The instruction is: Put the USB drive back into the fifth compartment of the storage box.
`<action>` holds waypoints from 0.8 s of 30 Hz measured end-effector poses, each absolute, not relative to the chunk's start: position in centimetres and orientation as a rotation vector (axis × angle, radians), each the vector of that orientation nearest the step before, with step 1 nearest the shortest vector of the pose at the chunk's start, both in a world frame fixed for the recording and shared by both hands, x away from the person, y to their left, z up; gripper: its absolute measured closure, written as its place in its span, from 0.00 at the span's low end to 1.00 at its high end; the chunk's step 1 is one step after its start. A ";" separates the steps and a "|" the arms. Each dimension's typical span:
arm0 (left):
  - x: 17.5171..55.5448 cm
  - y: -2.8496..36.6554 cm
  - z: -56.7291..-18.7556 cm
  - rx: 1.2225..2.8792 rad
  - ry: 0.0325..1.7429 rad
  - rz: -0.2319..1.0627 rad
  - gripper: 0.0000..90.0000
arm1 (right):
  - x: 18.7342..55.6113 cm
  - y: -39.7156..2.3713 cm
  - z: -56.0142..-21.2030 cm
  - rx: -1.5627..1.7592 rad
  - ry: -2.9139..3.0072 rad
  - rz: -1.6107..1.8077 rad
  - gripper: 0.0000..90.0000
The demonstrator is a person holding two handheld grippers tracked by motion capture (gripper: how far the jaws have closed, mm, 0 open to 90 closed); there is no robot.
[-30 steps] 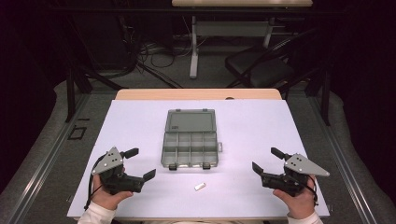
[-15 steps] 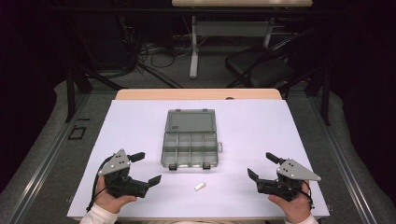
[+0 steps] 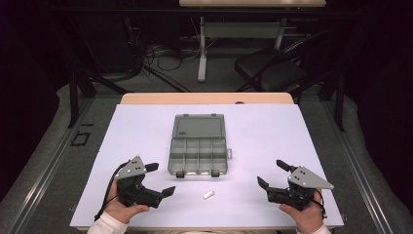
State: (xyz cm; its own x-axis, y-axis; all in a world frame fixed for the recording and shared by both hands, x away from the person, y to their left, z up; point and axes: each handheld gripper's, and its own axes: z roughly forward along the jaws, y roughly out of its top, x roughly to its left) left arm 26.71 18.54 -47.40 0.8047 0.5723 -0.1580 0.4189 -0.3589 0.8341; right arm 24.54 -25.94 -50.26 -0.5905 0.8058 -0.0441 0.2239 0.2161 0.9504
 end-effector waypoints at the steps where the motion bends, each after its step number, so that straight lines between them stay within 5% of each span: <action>1: 26.8 18.4 -47.4 2.006 0.739 0.194 0.02 | 24.5 -25.9 -50.3 0.945 1.952 1.380 0.16; 24: 28.0 15.2 -46.5 2.145 0.735 0.142 0.05 | 24.7 -25.9 -50.4 0.947 1.964 1.370 0.17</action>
State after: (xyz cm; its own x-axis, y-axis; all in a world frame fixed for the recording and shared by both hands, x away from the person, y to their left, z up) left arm 28.05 15.22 -46.54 0.8212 0.5506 -0.1500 0.4549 -0.4729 0.7546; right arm 24.67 -25.87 -50.38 -0.5946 0.8026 -0.0481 0.2320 0.2285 0.9455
